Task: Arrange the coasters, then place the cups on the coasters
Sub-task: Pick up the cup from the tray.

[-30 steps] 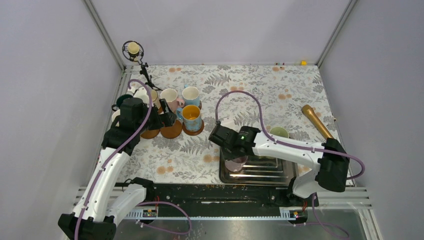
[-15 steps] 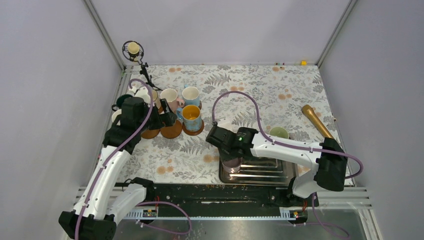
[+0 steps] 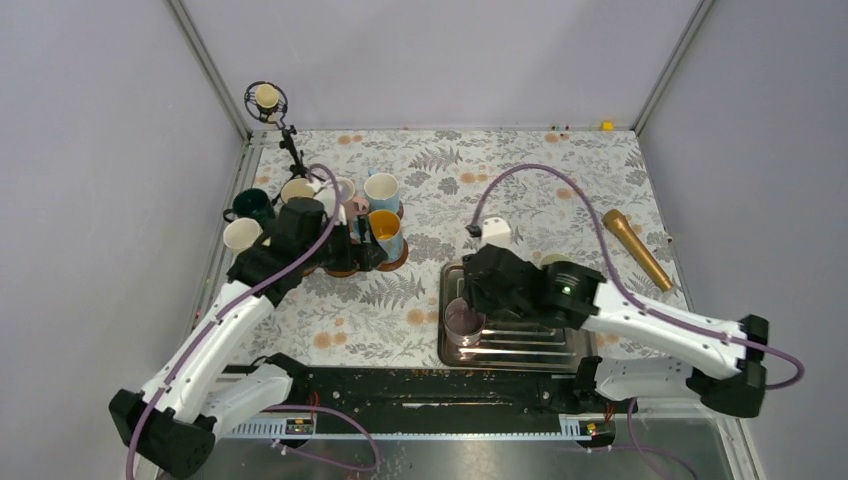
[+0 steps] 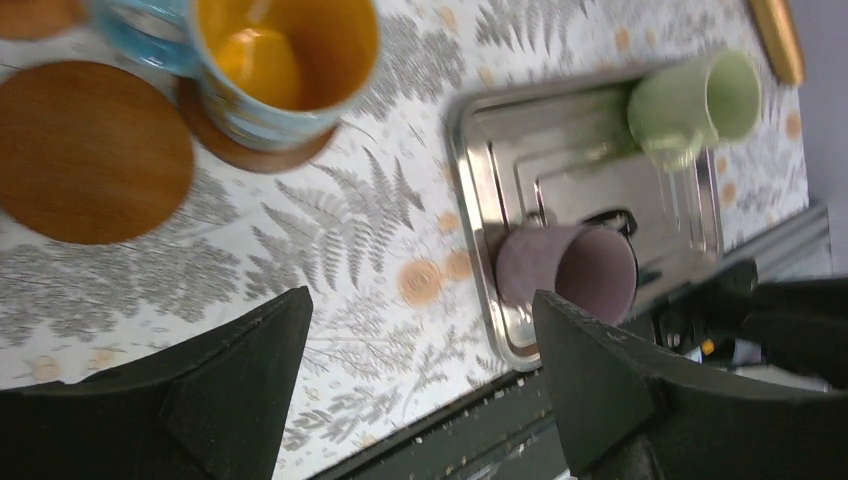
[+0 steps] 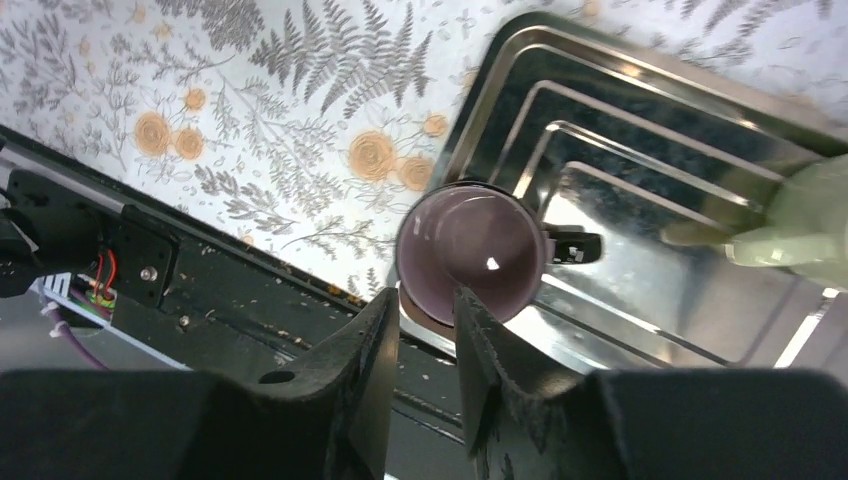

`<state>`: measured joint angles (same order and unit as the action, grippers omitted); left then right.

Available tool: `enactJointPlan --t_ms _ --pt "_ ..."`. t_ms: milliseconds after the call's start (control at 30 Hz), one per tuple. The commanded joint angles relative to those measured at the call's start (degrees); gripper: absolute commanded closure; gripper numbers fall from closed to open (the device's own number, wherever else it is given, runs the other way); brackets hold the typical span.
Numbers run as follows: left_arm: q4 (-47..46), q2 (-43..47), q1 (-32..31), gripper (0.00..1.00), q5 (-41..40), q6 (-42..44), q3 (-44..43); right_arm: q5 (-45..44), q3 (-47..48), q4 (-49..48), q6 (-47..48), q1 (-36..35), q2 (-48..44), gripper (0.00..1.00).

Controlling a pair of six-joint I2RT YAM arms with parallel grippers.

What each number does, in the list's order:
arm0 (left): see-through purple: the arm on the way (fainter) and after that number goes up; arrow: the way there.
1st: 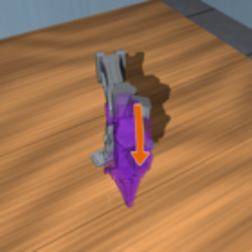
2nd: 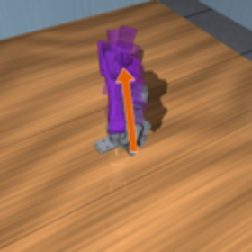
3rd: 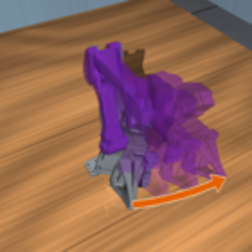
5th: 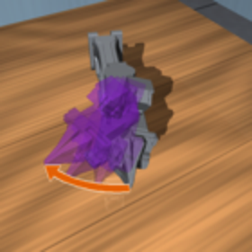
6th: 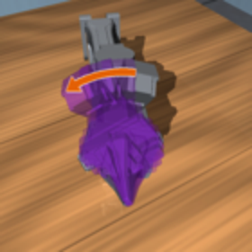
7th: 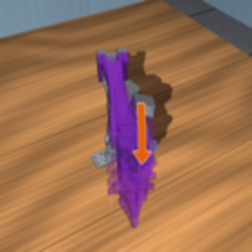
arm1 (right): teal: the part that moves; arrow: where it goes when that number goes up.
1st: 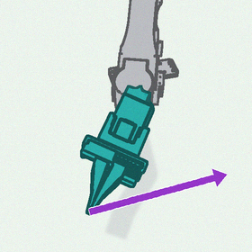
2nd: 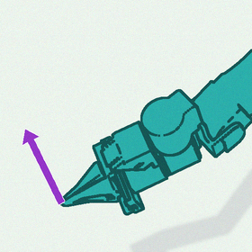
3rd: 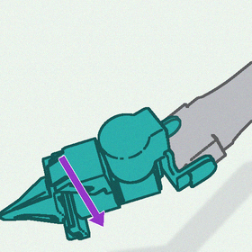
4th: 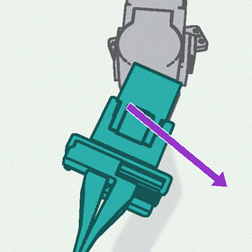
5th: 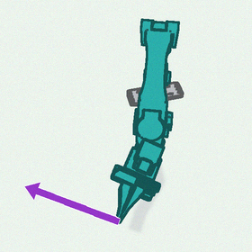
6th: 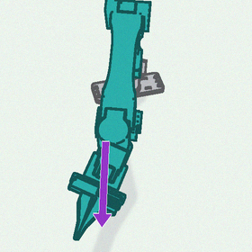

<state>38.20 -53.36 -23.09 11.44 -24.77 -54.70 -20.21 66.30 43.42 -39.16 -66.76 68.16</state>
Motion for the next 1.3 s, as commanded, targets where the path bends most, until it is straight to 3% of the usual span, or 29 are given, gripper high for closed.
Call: enactJointPlan --t_ms 0,167,300,467,767,1267 --pt "1.1 -2.5 -7.2 0.19 -0.3 -2.5 -1.9 -10.0 -4.9 0.3 1.5 -0.4 -9.1 0.64" --pt "1.1 -6.2 -16.5 0.23 -2.9 -5.4 -4.0 -17.8 -12.1 0.3 -0.2 -0.4 -21.1 0.47" --pt "0.3 -10.7 -23.2 0.23 -4.7 -7.2 -5.7 -21.2 -16.5 -0.1 -0.6 -0.4 -30.5 0.19" --pt "-0.2 -17.5 -30.0 0.25 -6.2 -8.4 -8.9 -23.2 -19.4 0.3 0.5 -0.4 -39.0 0.06" --pt "-2.4 -28.6 -35.9 0.31 -6.6 -9.6 -11.4 -24.8 -21.2 2.1 1.1 -0.4 -44.0 0.04" --pt "2.0 -40.4 -38.6 0.65 -13.3 -8.7 -18.5 -25.9 -22.7 3.7 0.3 -0.4 -46.0 0.02"
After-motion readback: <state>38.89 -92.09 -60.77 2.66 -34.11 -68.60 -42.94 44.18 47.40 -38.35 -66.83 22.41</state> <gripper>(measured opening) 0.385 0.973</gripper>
